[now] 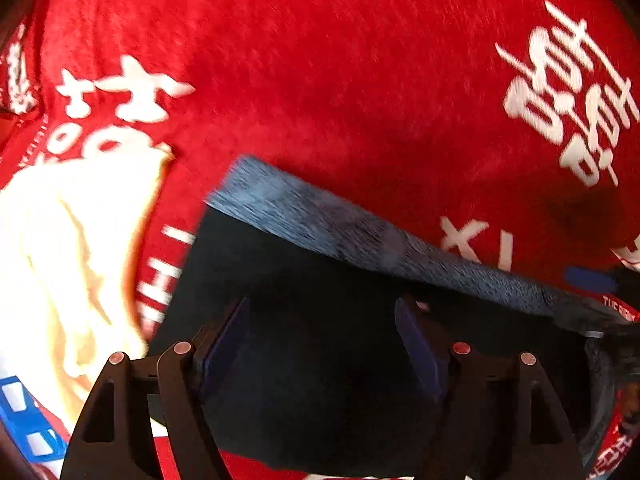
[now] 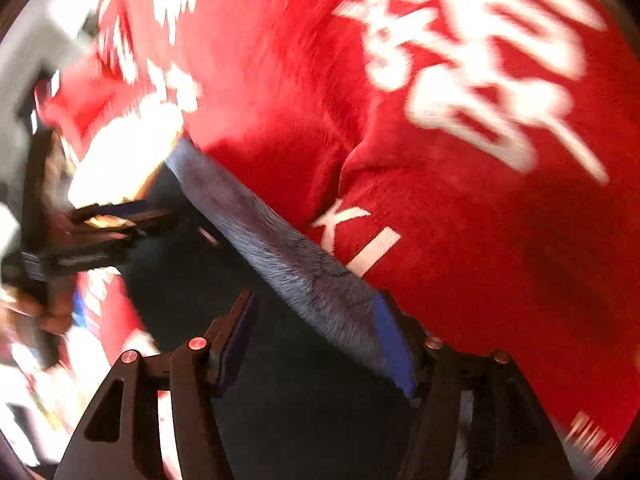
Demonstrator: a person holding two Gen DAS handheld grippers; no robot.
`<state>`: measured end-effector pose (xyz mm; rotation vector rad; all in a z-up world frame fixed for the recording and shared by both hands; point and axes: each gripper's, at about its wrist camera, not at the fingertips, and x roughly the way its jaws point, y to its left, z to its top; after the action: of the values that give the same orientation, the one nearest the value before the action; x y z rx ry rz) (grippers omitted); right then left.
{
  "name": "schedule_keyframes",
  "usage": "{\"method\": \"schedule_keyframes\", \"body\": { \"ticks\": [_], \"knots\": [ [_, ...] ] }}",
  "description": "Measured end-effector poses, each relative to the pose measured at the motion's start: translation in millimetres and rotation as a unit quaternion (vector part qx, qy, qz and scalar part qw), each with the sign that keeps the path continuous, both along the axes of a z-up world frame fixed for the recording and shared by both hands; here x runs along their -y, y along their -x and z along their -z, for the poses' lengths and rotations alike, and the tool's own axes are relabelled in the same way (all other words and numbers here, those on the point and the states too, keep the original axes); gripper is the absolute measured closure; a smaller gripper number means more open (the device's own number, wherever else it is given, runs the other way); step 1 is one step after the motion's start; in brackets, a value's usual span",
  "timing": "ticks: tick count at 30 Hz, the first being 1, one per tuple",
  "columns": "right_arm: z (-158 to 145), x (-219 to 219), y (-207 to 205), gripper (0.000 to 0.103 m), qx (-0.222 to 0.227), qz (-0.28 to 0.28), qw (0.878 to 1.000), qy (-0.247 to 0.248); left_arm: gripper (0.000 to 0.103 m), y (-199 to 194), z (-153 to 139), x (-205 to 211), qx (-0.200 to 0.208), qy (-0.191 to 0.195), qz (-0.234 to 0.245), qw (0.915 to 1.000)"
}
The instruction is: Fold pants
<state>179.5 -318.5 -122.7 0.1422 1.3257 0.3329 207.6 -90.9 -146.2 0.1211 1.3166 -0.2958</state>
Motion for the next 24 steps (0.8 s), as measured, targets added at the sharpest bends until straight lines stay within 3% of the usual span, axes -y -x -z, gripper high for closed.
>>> {"method": "schedule_keyframes", "body": {
  "ticks": [1,2,4,7,10,14,17,19,22,24],
  "knots": [
    [13.3,-9.9,-5.1,0.076,-0.022,-0.025,0.999,0.013,0.027,2.3,4.5,5.1,-0.004,0.001,0.004,1.0000],
    [23.0,-10.8,-5.8,0.090,-0.040,-0.034,0.998,0.025,0.027,5.8,6.2,10.0,0.006,-0.010,0.009,0.9999],
    [31.2,-8.0,-11.1,0.095,-0.045,-0.025,0.998,0.036,0.027,7.4,8.5,17.7,0.018,-0.022,0.023,0.9993],
    [38.5,19.4,-30.4,0.094,-0.059,0.047,0.997,0.018,0.027,-4.4,14.7,27.5,0.031,-0.028,0.026,0.9988],
    [53.8,27.1,-38.3,0.088,-0.100,0.067,0.993,0.012,0.027,-25.1,23.2,35.2,0.023,-0.053,0.012,0.9983],
    [20.0,27.3,-21.3,0.085,-0.050,0.077,0.996,0.013,0.027,-31.2,0.6,35.7,0.038,-0.024,0.013,0.9989],
    [2.0,25.0,-2.6,0.085,-0.034,0.080,0.995,-0.054,0.027,-33.0,8.9,40.6,0.034,-0.048,0.024,0.9980],
    [9.8,16.9,6.1,0.085,-0.057,0.066,0.994,-0.070,0.027,-37.8,27.3,41.6,0.013,-0.066,0.017,0.9976],
    [39.9,15.8,12.4,0.086,-0.081,0.065,0.995,-0.010,0.014,-35.8,36.0,56.5,0.042,-0.090,0.036,0.9944],
    [48.6,30.2,12.2,0.086,-0.070,0.099,0.992,-0.042,0.014,-31.3,41.6,69.0,0.056,-0.126,0.050,0.9892]
  ]
}}
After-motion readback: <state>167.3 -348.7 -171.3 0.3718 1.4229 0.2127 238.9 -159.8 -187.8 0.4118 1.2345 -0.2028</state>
